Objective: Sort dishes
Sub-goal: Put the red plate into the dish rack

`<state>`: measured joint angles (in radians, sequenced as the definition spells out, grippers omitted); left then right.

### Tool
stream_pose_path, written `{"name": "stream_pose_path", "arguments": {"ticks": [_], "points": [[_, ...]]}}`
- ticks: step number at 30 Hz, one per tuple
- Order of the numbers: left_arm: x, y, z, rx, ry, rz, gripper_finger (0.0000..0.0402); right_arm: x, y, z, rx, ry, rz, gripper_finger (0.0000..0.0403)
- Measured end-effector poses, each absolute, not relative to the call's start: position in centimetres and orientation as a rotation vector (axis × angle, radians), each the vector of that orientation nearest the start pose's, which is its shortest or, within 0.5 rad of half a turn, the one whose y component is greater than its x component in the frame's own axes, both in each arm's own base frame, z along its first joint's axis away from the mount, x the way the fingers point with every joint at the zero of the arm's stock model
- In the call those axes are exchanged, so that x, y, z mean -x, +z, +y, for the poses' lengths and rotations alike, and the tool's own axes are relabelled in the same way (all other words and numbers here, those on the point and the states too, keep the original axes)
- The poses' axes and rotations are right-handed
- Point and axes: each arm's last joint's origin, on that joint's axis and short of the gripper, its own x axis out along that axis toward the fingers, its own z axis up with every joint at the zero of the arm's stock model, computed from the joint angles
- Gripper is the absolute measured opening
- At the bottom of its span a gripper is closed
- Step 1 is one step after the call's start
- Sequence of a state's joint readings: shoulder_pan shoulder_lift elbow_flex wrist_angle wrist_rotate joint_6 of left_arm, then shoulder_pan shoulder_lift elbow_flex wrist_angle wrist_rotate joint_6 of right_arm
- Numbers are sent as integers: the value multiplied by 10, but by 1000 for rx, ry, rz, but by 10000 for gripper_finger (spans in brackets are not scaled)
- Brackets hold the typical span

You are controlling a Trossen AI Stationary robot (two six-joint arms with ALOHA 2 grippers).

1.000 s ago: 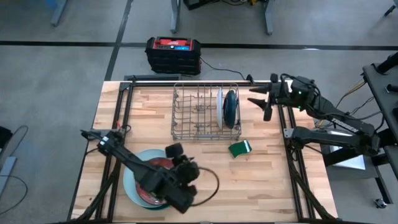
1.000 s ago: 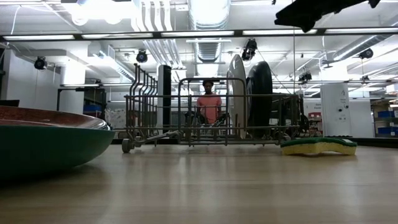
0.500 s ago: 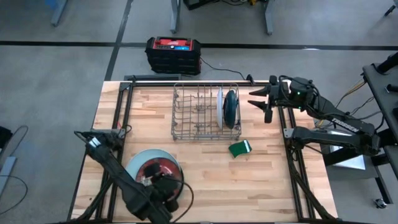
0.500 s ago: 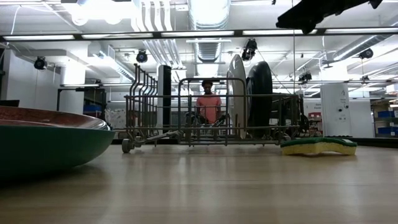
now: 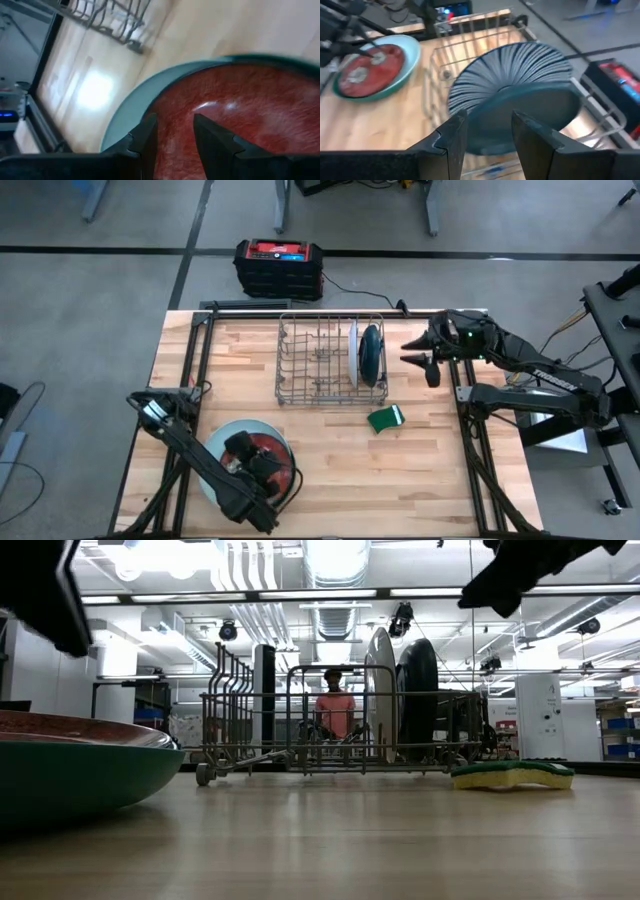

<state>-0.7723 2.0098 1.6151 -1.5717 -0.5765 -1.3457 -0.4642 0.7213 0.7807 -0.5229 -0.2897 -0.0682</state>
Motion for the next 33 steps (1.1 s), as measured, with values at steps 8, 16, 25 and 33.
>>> {"name": "stream_pose_path", "arguments": {"ticks": [8, 16, 25, 33], "points": [[-243, 210, -240, -164, 720, 1350, 116, -132, 323, -30, -185, -10, 314, 139], [-223, 203, -251, -210, 716, 1315, 116, -160, 338, -11, -135, 29, 132, 132], [-209, 182, -243, -286, 777, 1319, 116, -232, 313, 20, -125, 192, 157, 117], [-200, 184, -252, -253, 758, 1365, 116, -296, 292, 37, -70, 230, 242, 113]]}}
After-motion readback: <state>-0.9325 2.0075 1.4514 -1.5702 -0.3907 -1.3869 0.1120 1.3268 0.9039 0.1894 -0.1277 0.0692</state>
